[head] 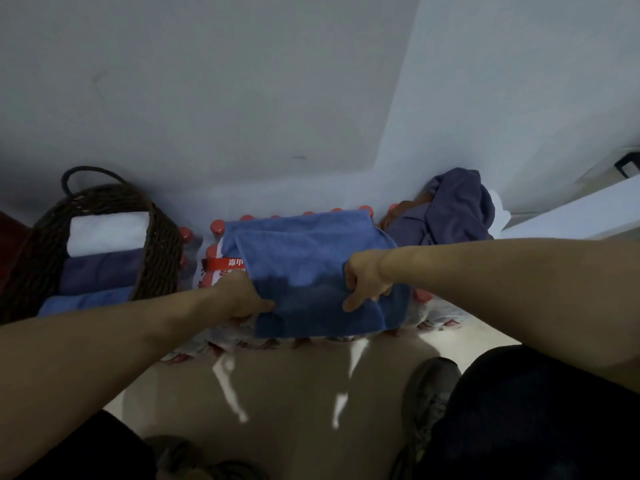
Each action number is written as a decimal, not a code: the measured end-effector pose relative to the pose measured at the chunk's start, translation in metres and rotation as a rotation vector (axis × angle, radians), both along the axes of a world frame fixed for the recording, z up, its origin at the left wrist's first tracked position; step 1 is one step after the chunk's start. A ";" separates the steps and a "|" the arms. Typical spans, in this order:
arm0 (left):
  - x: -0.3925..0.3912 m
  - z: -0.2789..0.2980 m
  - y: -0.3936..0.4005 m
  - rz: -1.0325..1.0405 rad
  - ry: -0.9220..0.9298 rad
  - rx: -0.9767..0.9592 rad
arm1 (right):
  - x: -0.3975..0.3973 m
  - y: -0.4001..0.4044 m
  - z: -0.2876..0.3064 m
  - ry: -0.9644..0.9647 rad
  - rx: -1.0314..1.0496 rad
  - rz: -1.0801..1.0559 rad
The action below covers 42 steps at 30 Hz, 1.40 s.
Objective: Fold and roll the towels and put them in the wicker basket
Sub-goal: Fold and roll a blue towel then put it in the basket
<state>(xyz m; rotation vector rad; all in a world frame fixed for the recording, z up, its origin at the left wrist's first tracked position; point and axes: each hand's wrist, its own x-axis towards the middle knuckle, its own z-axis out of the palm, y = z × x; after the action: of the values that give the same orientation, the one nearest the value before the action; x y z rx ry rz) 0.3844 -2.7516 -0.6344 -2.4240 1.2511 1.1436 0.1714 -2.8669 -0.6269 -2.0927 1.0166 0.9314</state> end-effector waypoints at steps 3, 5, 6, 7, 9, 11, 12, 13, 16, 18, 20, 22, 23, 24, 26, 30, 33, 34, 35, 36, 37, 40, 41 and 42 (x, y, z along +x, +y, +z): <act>-0.006 0.010 -0.005 0.096 0.103 -0.029 | 0.004 0.007 -0.003 0.029 -0.084 0.034; -0.010 0.020 -0.008 0.197 0.241 -0.114 | 0.006 0.009 -0.002 0.037 -0.107 0.051; -0.012 0.025 -0.010 0.255 0.346 -0.159 | 0.008 0.009 0.000 0.037 -0.107 0.054; -0.014 0.032 -0.011 0.305 0.448 -0.188 | 0.010 0.009 0.004 0.037 -0.101 0.057; -0.014 0.045 -0.016 0.309 0.490 -0.202 | 0.014 0.008 0.015 0.057 -0.101 0.089; -0.016 0.056 -0.024 0.204 0.332 -0.216 | 0.020 0.009 0.030 0.070 -0.118 0.102; -0.017 0.063 -0.028 0.088 0.200 -0.241 | 0.024 0.011 0.038 0.028 -0.104 0.077; -0.018 0.069 -0.031 -0.040 0.068 -0.277 | 0.028 0.012 0.046 -0.053 -0.059 0.019; -0.021 0.087 -0.034 -0.196 -0.037 -0.355 | 0.036 0.020 0.070 -0.327 0.129 -0.190; -0.019 0.095 -0.033 -0.078 0.142 -0.374 | 0.041 0.026 0.086 -0.411 0.132 -0.209; -0.021 0.104 -0.032 0.098 0.371 -0.422 | 0.044 0.031 0.098 -0.457 -0.032 -0.165; -0.023 0.113 -0.032 0.279 0.570 -0.505 | 0.044 0.032 0.104 -0.538 -0.194 -0.211; -0.023 0.117 -0.032 0.347 0.672 -0.537 | 0.043 0.032 0.105 -0.591 -0.225 -0.274; -0.024 0.121 -0.031 0.396 0.770 -0.556 | 0.042 0.031 0.106 -0.644 -0.222 -0.344; -0.024 0.124 -0.029 0.430 0.881 -0.572 | 0.039 0.029 0.107 -0.719 -0.165 -0.460; -0.021 0.117 -0.019 0.257 0.786 -0.535 | 0.031 0.022 0.110 -0.816 -0.107 -0.595; -0.021 0.109 -0.010 0.131 0.718 -0.496 | 0.028 0.019 0.112 -0.909 -0.025 -0.699; -0.022 0.106 -0.008 0.094 0.692 -0.523 | 0.027 0.018 0.113 -0.928 -0.011 -0.723; -0.024 0.106 -0.007 0.039 0.661 -0.573 | 0.026 0.017 0.114 -0.945 0.000 -0.742; -0.025 0.108 -0.006 -0.032 0.634 -0.631 | 0.025 0.016 0.115 -0.957 0.004 -0.755; -0.027 0.112 -0.006 -0.096 0.619 -0.682 | 0.024 0.015 0.116 -0.964 0.000 -0.763; -0.025 0.125 -0.009 -0.106 0.658 -0.727 | 0.021 0.014 0.118 -0.953 -0.027 -0.758; -0.023 0.129 -0.010 -0.083 0.696 -0.708 | 0.020 0.013 0.118 -0.951 -0.039 -0.757; -0.022 0.133 -0.011 -0.059 0.735 -0.684 | 0.019 0.013 0.118 -0.952 -0.047 -0.756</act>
<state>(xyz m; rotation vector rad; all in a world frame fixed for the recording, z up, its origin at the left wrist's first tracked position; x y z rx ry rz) 0.3627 -2.7626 -0.5011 -2.4027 2.2136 1.9464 0.1903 -2.8540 -0.5090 -1.6162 1.1093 -0.4395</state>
